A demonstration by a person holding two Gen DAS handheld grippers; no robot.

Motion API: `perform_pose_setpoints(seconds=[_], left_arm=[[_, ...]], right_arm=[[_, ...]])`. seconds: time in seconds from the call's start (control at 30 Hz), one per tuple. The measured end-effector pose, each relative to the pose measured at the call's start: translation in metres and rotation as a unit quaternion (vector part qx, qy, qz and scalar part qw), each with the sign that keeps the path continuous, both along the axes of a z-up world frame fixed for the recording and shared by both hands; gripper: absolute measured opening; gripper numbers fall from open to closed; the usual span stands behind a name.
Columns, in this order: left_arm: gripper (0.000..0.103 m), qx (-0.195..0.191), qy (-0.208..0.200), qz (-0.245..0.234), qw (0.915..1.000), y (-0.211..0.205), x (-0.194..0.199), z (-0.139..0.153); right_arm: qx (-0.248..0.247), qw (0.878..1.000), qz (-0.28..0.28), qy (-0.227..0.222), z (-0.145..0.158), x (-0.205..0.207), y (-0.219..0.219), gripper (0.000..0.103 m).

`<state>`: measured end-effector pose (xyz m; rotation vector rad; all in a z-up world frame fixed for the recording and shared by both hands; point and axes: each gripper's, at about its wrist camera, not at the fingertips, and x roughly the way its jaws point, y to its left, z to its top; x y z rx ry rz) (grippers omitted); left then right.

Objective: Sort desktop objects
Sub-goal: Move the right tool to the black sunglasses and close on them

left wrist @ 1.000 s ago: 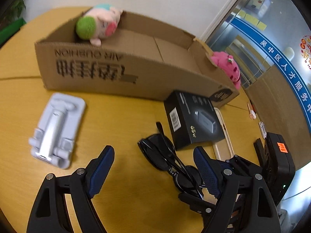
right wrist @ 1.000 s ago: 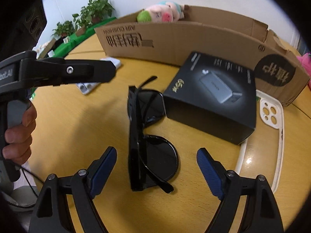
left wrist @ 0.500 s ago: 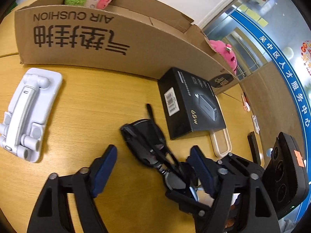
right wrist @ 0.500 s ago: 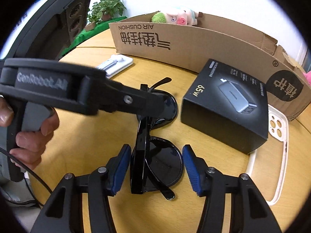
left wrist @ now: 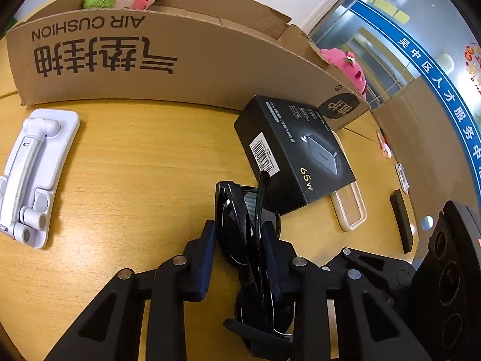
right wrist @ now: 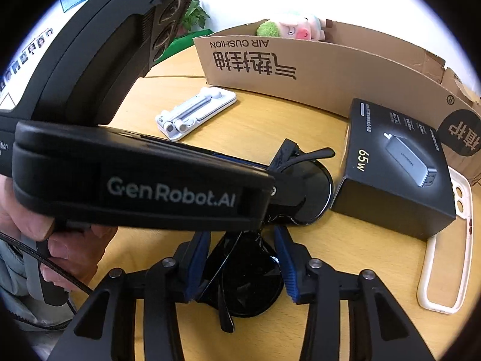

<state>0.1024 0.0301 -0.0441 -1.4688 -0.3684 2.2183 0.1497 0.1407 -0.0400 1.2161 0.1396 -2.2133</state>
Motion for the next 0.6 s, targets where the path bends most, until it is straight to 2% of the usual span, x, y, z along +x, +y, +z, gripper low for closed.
perform_pose_setpoints(seconds=[0.23, 0.4, 0.6], left_arm=[[0.027, -0.013, -0.010, 0.009, 0.9998, -0.002, 0.001, 0.004], [0.025, -0.018, 0.008, 0.011, 0.9998, -0.004, 0.003, 0.022], [0.025, -0.021, 0.026, 0.016, 0.9993, -0.008, -0.001, 0.039]], right_arm=[[-0.024, 1.000, -0.002, -0.011, 0.001, -0.006, -0.001, 0.041], [-0.054, 0.998, -0.004, -0.009, 0.010, -0.007, 0.005, 0.039], [-0.068, 0.998, -0.004, 0.002, 0.025, -0.010, 0.007, 0.039]])
